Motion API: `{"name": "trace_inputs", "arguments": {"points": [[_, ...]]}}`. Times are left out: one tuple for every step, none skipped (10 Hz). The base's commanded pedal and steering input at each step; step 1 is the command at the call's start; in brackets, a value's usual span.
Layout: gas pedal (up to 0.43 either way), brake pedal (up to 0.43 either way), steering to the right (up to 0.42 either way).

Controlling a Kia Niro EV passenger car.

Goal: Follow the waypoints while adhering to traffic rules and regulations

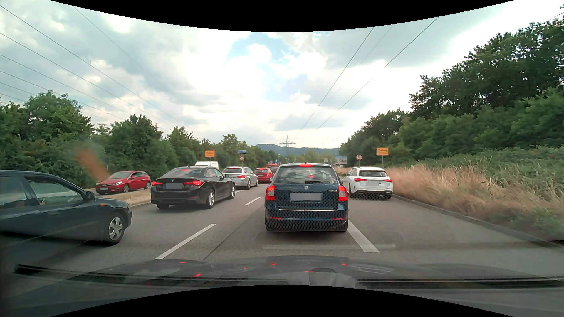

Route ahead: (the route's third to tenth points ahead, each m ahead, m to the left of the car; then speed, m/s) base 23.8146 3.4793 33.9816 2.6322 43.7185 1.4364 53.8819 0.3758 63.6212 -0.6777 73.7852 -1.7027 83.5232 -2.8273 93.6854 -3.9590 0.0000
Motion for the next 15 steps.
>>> {"name": "trace_inputs", "arguments": {"points": [[0.000, 0.287, 0.000], [0.000, 0.287, 0.000], [0.000, 0.287, 0.001], [0.000, 0.287, 0.000], [0.000, 0.287, 0.001], [0.000, 0.287, 0.000], [0.000, 0.287, 0.000], [0.000, 0.287, 0.000], [0.000, 0.287, 0.000], [0.000, 0.287, 0.001], [0.000, 0.287, 0.001], [0.000, 0.287, 0.000], [0.000, 0.287, 0.000], [0.000, 0.287, 0.001], [0.000, 0.287, 0.001]]}}
